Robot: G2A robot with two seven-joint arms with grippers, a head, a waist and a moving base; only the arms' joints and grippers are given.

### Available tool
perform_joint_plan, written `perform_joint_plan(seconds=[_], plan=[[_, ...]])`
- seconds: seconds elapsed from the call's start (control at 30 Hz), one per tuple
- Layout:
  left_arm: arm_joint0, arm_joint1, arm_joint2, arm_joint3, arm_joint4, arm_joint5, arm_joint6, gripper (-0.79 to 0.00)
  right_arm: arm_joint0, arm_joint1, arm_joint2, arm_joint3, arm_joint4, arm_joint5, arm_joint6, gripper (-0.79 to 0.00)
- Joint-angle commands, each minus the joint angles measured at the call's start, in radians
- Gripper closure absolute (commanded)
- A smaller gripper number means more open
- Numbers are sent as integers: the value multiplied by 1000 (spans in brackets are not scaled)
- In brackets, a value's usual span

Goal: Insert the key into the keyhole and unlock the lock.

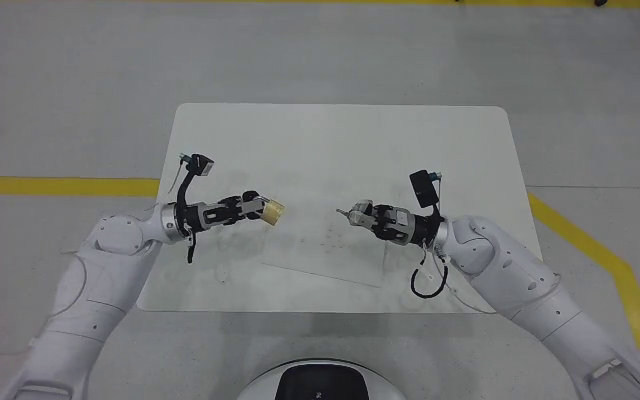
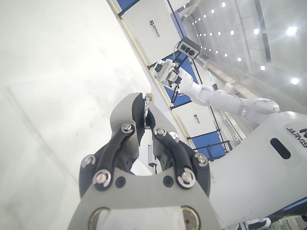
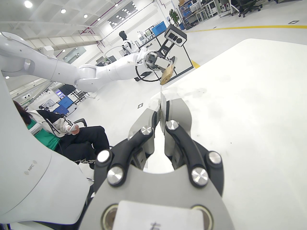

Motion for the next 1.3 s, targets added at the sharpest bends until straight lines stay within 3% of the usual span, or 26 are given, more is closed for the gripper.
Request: perform_joint_plan(seconds=[0.0, 0.13, 0.2, 0.4, 0.6, 0.9, 1.27], plan=[[20, -4, 10, -29, -15, 20, 55, 0, -7, -3, 7, -22, -10, 18, -1, 0], [35, -21, 61, -36, -268, 59, -46, 0, -12, -18, 15, -39, -6, 44, -12, 0], [9, -31, 90, 13, -402, 119, -149, 0, -7, -29, 12, -40, 6, 62, -17, 0], [-73, -73, 177, 116, -584, 272, -302, 0, 2, -64, 10, -15, 46, 52, -61, 0], [-130, -114, 237, 192, -612, 350, -380, 0, 11, -99, 0, -5, 32, 60, -71, 0], [-167, -164, 269, 297, -689, 418, -448, 0, 6, -135, 9, 19, -8, 46, -84, 0], [-201, -182, 301, 363, -733, 418, -448, 0, -45, -141, 77, 16, -70, -4, -80, 0]])
